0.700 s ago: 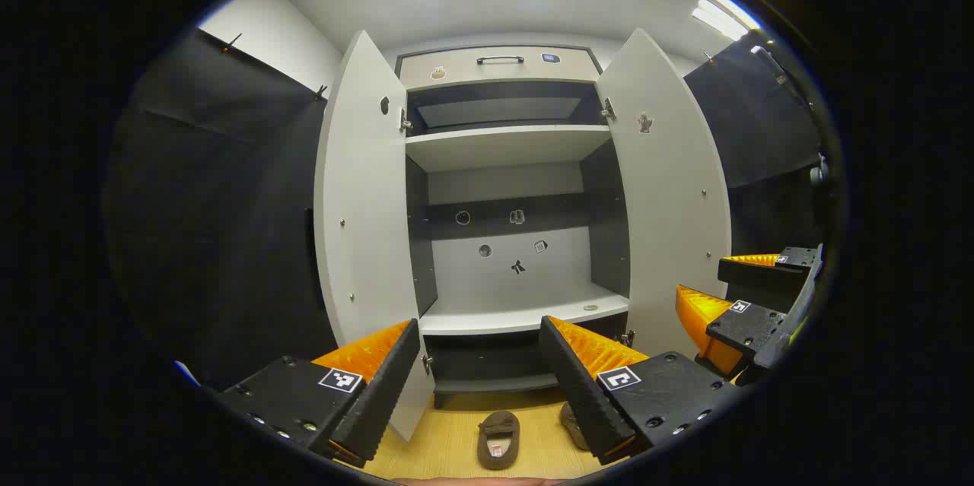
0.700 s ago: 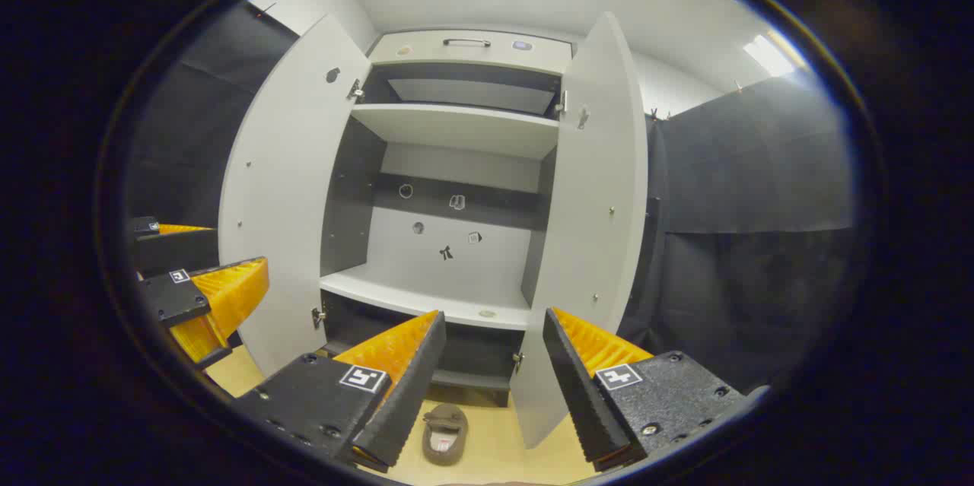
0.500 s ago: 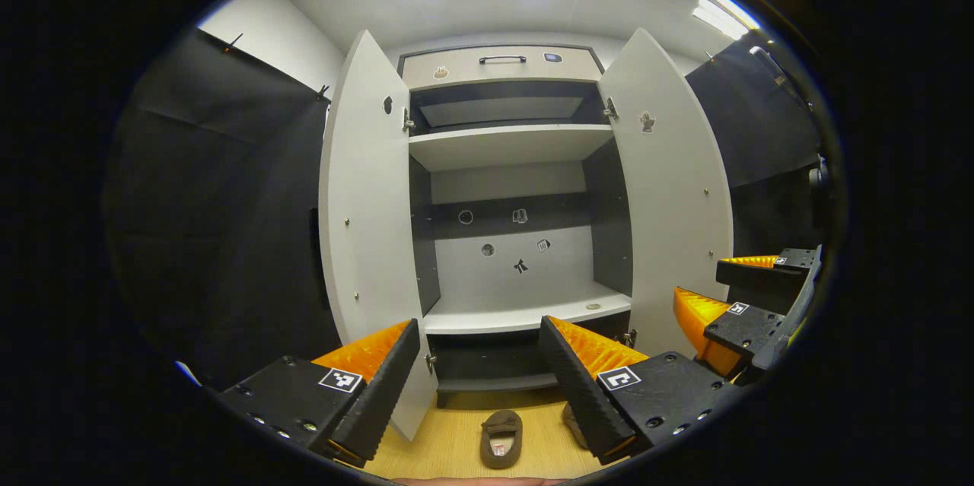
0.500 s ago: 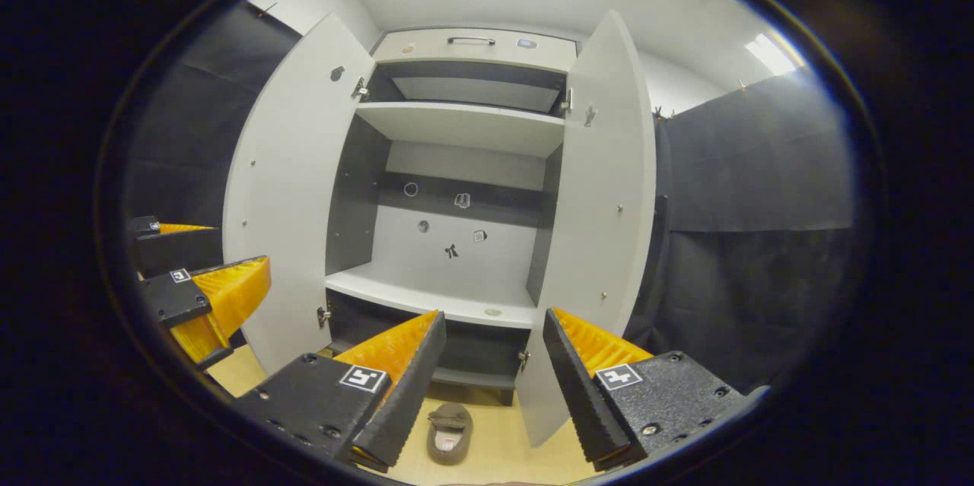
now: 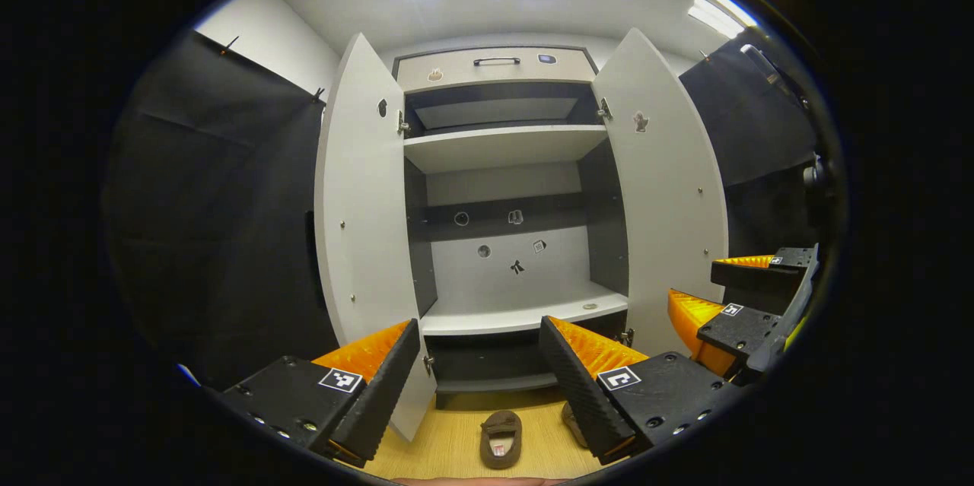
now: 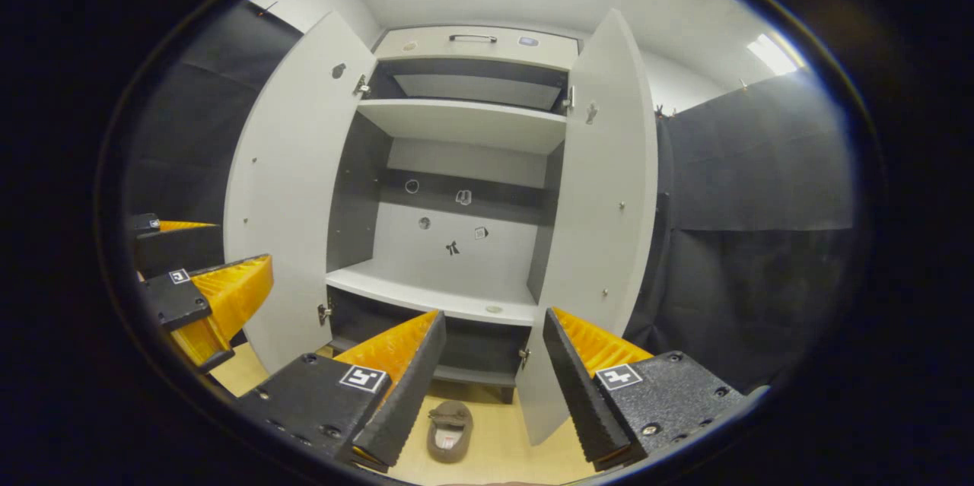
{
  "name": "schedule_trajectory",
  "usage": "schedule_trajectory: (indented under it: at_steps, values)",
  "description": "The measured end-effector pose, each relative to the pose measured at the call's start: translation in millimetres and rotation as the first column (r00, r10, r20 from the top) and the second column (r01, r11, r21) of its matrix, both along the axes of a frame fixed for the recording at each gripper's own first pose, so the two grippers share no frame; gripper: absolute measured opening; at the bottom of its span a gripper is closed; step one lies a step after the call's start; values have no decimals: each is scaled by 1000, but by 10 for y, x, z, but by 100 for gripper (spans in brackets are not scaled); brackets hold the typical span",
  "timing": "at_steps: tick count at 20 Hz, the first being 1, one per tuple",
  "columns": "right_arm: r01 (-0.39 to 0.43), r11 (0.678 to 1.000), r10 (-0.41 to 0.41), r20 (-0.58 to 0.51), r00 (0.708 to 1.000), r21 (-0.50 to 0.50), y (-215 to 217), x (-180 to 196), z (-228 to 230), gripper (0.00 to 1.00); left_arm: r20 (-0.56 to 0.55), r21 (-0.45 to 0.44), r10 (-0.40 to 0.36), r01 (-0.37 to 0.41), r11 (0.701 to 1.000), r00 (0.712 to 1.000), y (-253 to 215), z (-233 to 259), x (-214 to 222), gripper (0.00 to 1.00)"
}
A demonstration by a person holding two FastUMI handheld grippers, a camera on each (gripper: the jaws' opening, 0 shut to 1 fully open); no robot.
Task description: Grab one shoe with the right hand and put it into the shoe cabinet, grab the other shoe with the left hand and put it into the shoe cabinet; then close the right door with the right hand and the left door with the left hand.
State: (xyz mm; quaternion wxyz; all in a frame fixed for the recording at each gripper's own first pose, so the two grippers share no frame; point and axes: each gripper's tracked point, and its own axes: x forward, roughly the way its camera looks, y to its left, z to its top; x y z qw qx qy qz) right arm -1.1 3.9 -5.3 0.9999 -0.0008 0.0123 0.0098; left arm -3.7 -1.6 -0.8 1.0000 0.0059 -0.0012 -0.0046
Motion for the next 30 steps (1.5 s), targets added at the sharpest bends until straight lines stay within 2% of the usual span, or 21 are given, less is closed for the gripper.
schedule_trajectory:
  at_steps: [8,15,18,19,20,22,23,27,30]
  values:
    - [-86,995,84,-44,995,-55,211,42,-171,86,-39,16,32,-31,999,999,86,-141,-28,96]
    - [-174,982,159,-177,971,-76,505,158,-728,86,-120,46,50,-44,998,992,161,-450,57,96]
    - [-194,978,173,-226,959,-72,574,221,-1029,86,-132,57,42,-35,998,990,149,-482,69,96]
    - [-198,977,175,-240,955,-74,608,257,-1134,83,-132,58,42,-34,998,990,151,-503,72,96]
    - [-202,976,177,-258,950,-76,639,299,-1245,86,-135,57,39,-32,998,990,149,-531,63,96]
    - [-211,974,179,-295,938,-79,709,376,-1505,84,-163,67,32,-21,998,986,143,-651,68,96]
    - [-215,973,180,-315,932,-79,744,409,-1651,86,-176,80,33,-20,997,984,145,-719,38,96]
    - [-217,973,167,-409,897,-79,845,502,-2393,81,-224,74,21,-5,997,974,111,-1033,-118,96]
    - [-225,967,148,-458,877,-118,926,618,-2995,81,-257,67,25,-8,998,966,122,-1301,-190,96]
